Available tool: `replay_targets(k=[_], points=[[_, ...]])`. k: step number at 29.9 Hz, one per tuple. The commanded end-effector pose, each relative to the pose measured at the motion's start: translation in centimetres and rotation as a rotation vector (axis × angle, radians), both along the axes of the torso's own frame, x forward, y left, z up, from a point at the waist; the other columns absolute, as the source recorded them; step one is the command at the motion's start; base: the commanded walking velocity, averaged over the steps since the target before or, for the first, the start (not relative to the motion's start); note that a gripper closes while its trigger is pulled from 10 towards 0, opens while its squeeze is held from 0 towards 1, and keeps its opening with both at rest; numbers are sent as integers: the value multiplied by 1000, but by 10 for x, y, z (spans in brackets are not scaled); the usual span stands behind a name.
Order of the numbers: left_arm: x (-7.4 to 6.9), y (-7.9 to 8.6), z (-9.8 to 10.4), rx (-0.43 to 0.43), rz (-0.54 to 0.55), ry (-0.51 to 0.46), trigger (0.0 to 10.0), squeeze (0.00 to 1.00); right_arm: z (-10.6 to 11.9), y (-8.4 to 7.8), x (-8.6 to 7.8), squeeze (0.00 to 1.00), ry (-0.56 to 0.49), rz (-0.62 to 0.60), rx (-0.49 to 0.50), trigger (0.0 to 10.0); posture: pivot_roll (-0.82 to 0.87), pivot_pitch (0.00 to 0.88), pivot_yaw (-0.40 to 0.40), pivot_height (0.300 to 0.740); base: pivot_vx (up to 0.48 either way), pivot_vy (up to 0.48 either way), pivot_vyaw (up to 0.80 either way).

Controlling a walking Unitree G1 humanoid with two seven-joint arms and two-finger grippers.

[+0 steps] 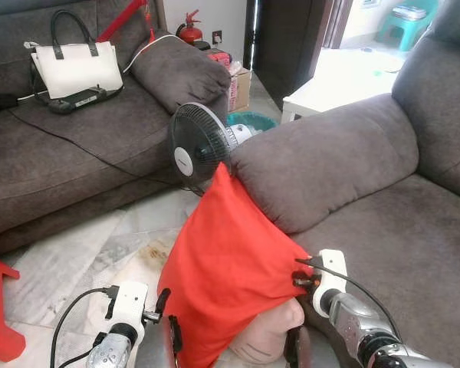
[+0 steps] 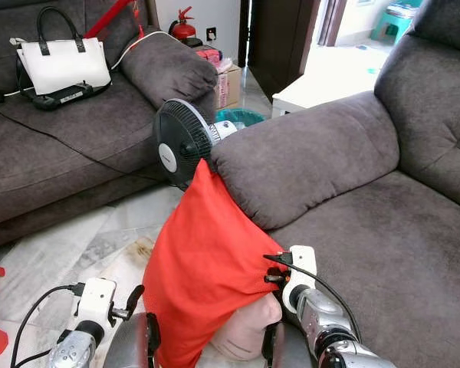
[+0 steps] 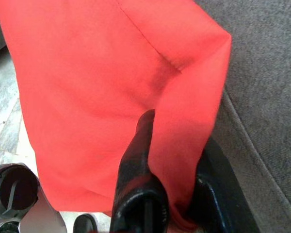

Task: Move the pillow to the sofa from floor

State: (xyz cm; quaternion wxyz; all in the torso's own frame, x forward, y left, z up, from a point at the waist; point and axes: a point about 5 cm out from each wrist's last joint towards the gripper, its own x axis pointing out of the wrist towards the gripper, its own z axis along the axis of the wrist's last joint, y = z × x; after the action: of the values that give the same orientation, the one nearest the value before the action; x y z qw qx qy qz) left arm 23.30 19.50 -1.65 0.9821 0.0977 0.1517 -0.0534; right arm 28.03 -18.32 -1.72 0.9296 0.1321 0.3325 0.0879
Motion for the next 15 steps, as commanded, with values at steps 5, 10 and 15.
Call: replay_targets(k=[5,10,15], points=[[-1,2,-3,1,-2,13,10000,0,-2,-3,-3,0,-2,-44,-1,0,160,22,-33,543,0,0,0],[-2,2,-4,3,-1,22,10000,0,-2,-2,-2,0,-7,-36,-10,0,163,16,-32,543,0,0,0],[-3,3,-6,4,2,29,10000,0,-2,-2,-2,0,-13,-33,-10,6902,161,19,-29,543,0,0,0]])
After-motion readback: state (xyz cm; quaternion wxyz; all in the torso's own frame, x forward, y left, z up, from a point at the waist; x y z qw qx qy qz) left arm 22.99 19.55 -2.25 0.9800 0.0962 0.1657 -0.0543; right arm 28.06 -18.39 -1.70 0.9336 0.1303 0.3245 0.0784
